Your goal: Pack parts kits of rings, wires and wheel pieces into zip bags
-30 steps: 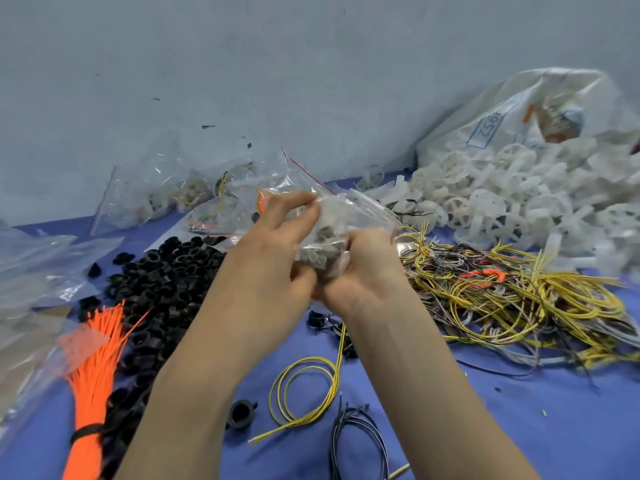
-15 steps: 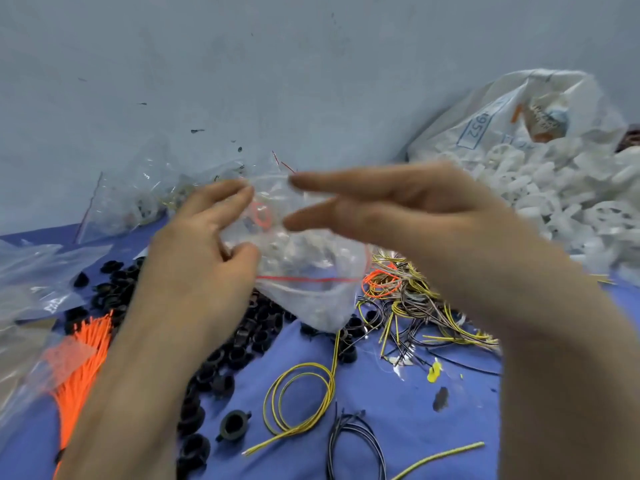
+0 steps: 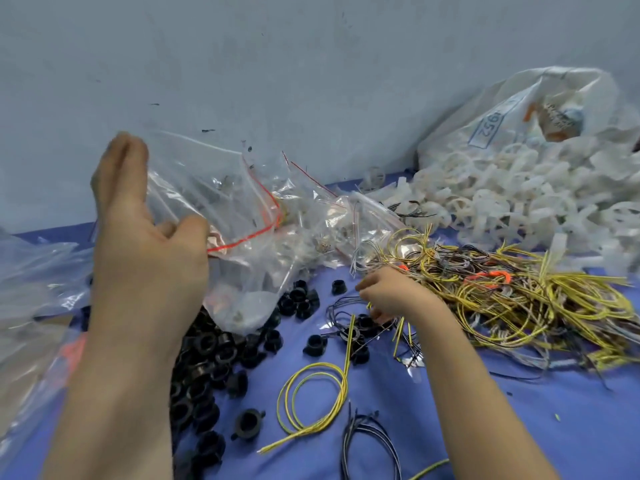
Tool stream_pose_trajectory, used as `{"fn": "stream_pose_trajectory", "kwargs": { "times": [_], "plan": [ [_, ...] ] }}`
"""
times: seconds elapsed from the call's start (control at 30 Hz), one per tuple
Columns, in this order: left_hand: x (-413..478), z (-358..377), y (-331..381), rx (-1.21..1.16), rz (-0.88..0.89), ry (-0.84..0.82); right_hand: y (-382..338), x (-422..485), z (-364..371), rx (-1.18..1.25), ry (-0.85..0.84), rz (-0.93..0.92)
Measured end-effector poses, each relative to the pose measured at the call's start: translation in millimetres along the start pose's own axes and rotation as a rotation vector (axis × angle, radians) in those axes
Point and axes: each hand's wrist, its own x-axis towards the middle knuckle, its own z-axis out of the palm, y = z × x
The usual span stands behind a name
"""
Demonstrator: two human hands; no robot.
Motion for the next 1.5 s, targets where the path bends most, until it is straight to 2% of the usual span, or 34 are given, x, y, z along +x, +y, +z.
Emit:
{"fn": "stream_pose_trajectory", "kwargs": {
  "times": [0.13,0.23,0.3,0.37,0.4,0.47,0.53,0.63,0.73,0.8,0.87,0.93,1.0,1.03,1.07,1.13,1.2,1.37,1.43,1.5],
  "plan": [
    [-1,0,-1,0.071,0.023,0.028,2,5,7,0.106,0.129,-0.043],
    [10,-2,-11,0.038,0.004,-0.022,-16,6,-8,0.384,0.262,-0.206],
    [13,-1,-14,0.012,-0.025,-0.020,-34,20,-24,0.433,0.405,-0.304],
    [12,3,-11,-0.016,-0.046,-0.024,-43,43,-28,0.240,0.498,-0.301],
    [11,6,-10,-0.049,-0.050,-0.027,-43,57,-25,0.003,0.503,-0.321],
    [6,14,-13,-0.107,-0.059,-0.038,-32,80,-11,-0.553,0.375,-0.420],
    [0,23,-18,-0.103,-0.108,-0.096,-16,96,-2,-0.895,0.268,-0.477],
    [-3,34,-25,-0.120,-0.148,-0.143,-4,113,-4,-0.998,0.234,-0.458],
    [-4,37,-23,-0.131,-0.153,-0.154,-9,119,-5,-1.194,0.291,-0.539],
    [-6,39,-21,-0.127,-0.155,-0.177,-18,117,-13,-1.237,0.251,-0.527],
    [-7,40,-19,-0.129,-0.143,-0.191,-27,113,-30,-0.990,0.249,-0.525],
    [-8,42,-17,-0.120,-0.118,-0.190,-33,116,-56,-0.627,0.314,-0.450],
    [-9,43,-16,-0.123,-0.115,-0.181,-32,122,-87,-0.246,0.446,-0.314],
    [-10,43,-15,-0.127,-0.116,-0.173,-23,123,-102,-0.137,0.521,-0.207],
    [-11,43,-15,-0.134,-0.116,-0.168,-9,122,-115,-0.103,0.566,-0.082],
    [-12,41,-18,-0.135,-0.091,-0.162,23,117,-125,-0.235,0.554,0.126],
    [-8,43,-27,-0.135,-0.045,-0.162,44,114,-117,-0.321,0.439,0.187],
    [-1,45,-31,-0.170,-0.046,-0.178,56,120,-113,0.177,0.260,0.247],
    [-5,47,-23,-0.141,-0.012,-0.187,54,121,-121,0.285,0.215,0.258],
    [-12,48,-19,-0.121,-0.019,-0.195,54,123,-121,0.269,0.212,0.274]
  ]
}}
